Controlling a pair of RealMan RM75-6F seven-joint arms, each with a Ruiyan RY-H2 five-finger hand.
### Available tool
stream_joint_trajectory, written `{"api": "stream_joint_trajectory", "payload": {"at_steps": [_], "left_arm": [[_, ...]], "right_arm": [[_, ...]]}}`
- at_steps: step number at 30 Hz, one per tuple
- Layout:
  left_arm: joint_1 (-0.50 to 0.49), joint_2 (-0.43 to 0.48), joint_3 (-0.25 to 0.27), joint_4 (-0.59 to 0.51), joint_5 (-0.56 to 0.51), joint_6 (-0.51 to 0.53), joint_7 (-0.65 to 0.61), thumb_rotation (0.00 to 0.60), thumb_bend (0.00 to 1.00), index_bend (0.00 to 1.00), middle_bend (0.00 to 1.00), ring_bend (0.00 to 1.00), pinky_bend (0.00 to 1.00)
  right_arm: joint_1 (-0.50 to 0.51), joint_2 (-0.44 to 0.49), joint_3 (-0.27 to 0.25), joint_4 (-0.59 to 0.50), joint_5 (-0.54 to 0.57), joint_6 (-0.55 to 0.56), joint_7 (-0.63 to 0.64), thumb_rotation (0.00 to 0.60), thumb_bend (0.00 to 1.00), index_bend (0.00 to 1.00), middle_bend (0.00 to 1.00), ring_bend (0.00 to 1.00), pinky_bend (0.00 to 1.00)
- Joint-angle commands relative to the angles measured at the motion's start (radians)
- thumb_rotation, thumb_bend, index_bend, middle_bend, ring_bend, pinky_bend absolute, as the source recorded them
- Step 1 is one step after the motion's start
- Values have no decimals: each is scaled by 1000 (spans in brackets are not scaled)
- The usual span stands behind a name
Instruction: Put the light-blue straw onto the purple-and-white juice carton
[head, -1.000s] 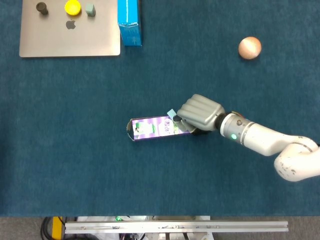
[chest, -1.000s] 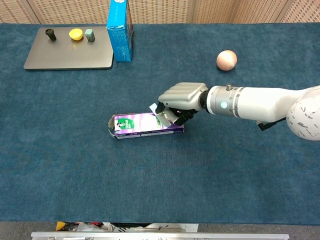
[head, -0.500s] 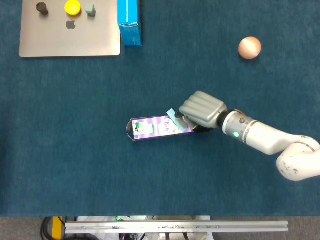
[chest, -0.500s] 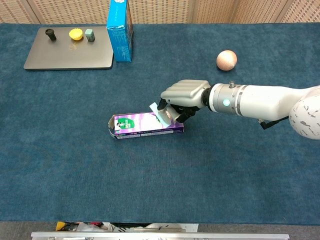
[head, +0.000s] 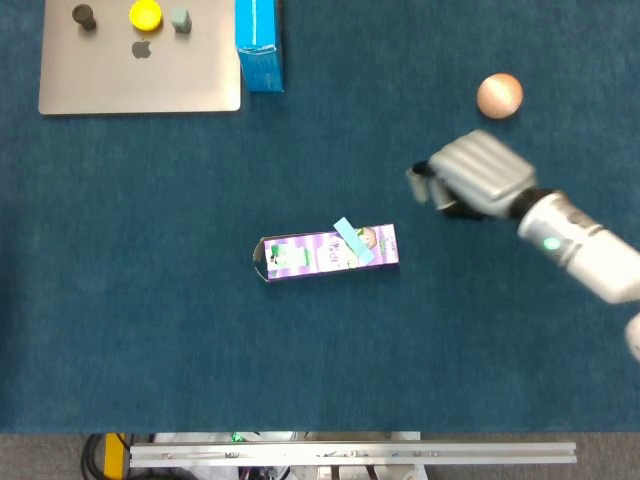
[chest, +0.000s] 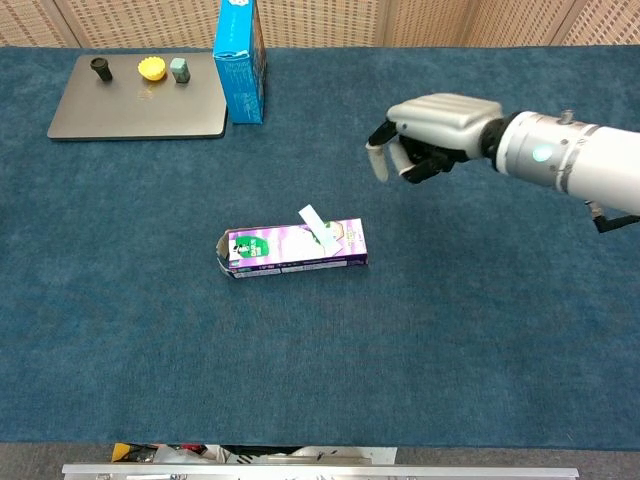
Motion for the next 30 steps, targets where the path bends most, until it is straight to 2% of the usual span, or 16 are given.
{"api": "stream_joint_trajectory", "payload": {"at_steps": [1,5,7,11,15,17,19,21,23,30], "left_arm": [[-6,-7,-10,7,-13,-6,-3,600,222,152,197,226,256],[-18,-20,-23,18,-28,-21,-2,600,222,152,197,226,256],[-25,-27,-29,24,-33,-28,2,600,221,152,197,226,256],[-40,-41,-37,34,-37,-37,15,600,222,152,197,226,256],[-50,-50,-45,44,-40,-42,25,600,222,152,197,226,256],[-53,-57,-49,51,-41,-38,28,600,222,152,197,226,256],[-55,-63,-52,59,-41,-35,27,600,222,152,197,226,256],[-56,-67,-52,63,-42,-36,27,600,222,152,197,226,256],[-59,-74,-52,67,-42,-38,29,600,222,152,197,226,256],[-63,-93,-51,68,-21,-11,62,600,222,152,197,226,256]], "right_arm": [[-91,80,-5,-37,-1,115,11,541,970,522,1000,1000,1000],[-172,121,-10,-56,23,229,-23,540,769,519,969,990,1000],[-210,136,-9,-65,43,278,-38,542,651,515,897,911,1000],[-273,152,2,-72,77,363,-60,545,549,508,747,739,956],[-328,168,11,-65,119,415,-66,555,513,472,584,565,740],[-359,177,11,-60,134,440,-69,564,508,425,506,481,647],[-389,177,5,-41,132,475,-88,581,506,333,406,365,528],[-414,171,0,-21,128,508,-112,596,506,273,351,301,468],[-440,164,1,-5,136,531,-124,600,506,246,325,269,446],[-508,118,13,89,114,619,-154,600,507,245,319,254,433]]}}
